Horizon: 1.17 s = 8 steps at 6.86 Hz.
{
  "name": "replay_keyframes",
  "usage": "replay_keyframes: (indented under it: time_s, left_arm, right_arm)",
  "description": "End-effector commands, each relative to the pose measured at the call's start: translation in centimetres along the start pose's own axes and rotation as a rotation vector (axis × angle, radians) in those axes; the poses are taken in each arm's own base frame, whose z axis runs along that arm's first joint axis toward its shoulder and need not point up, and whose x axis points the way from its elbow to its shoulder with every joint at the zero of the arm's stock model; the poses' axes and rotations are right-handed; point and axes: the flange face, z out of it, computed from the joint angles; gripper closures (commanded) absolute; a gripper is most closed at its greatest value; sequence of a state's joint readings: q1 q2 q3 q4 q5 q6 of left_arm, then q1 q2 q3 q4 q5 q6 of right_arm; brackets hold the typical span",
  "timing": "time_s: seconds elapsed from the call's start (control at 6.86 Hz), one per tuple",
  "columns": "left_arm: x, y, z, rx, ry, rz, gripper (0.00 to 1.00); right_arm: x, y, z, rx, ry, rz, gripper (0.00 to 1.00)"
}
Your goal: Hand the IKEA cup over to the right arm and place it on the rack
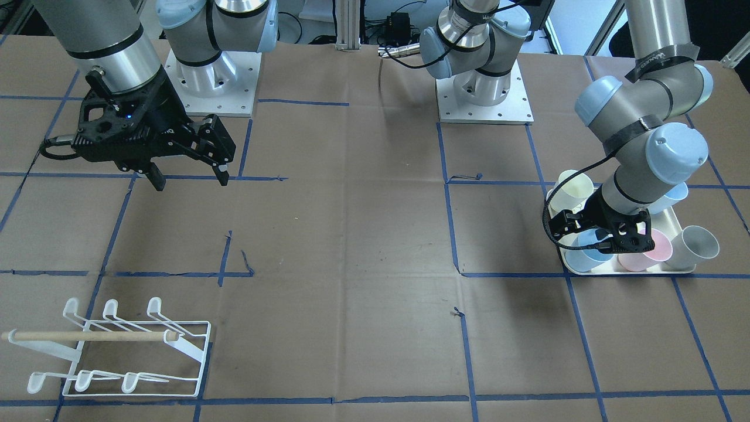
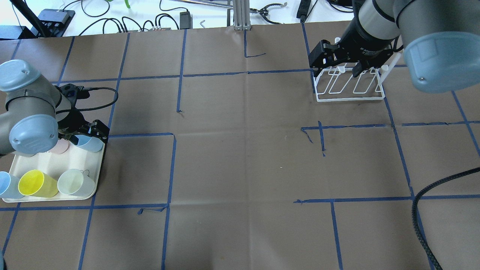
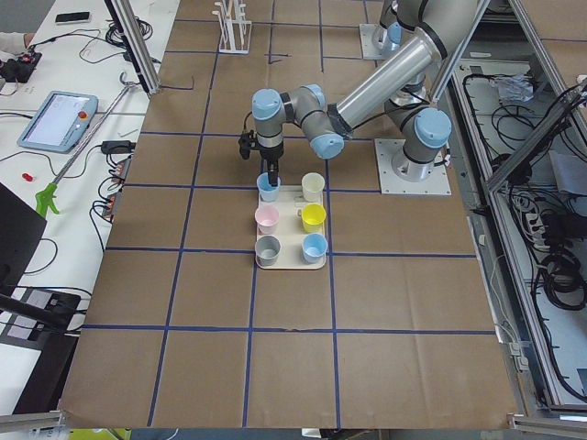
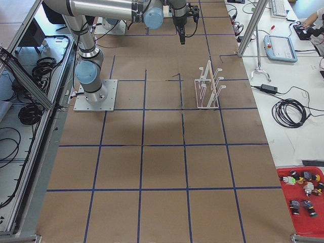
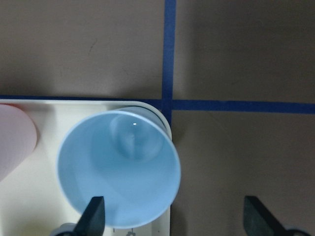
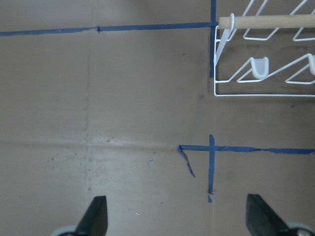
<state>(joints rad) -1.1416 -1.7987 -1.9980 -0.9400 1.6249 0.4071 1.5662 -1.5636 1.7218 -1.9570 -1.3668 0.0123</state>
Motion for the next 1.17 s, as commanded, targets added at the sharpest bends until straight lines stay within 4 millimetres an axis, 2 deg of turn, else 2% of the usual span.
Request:
replay_keyframes:
  time_s: [0.0, 0.15, 0.29, 0.44, 0.58, 0.87, 1.02]
  left_arm:
    - [0.0, -0.2, 0.4, -0.005, 0.004, 0.004, 0.22]
    - [-0.2, -0.3, 0.3, -0.004, 0.004, 0.005, 0.53]
    - [-0.4, -0.4, 0.3, -0.003, 0.002, 0.005, 0.80]
    - [-0.4, -0.3, 0.0, 0.001, 0.000, 0.005, 1.00]
    - [-0.5, -0.4, -0.4, 0.009, -0.003, 0.003, 1.00]
    - [-1.0, -1.3, -3.6, 0.017, -0.014, 0.006, 1.00]
    - [-1.1, -1.3, -7.1, -0.004, -0.005, 0.004, 1.00]
  right_arm:
    - [-1.0, 0.9, 1.7, 0.081, -0.150, 0.078, 0.00]
    - [-1.0, 1.4, 2.7, 0.136, -0.173, 0.098, 0.00]
    - [-1.2, 2.1, 3.7, 0.192, -0.223, 0.103, 0.00]
    - [-1.5, 2.8, 4.3, 0.249, -0.279, 0.122, 0.00]
    - [-1.6, 3.5, 4.7, 0.301, -0.321, 0.163, 0.00]
    - [-1.9, 5.5, 5.4, 0.392, -0.431, 0.260, 0.00]
    - [-1.8, 7.0, 6.0, 0.446, -0.478, 0.343, 0.00]
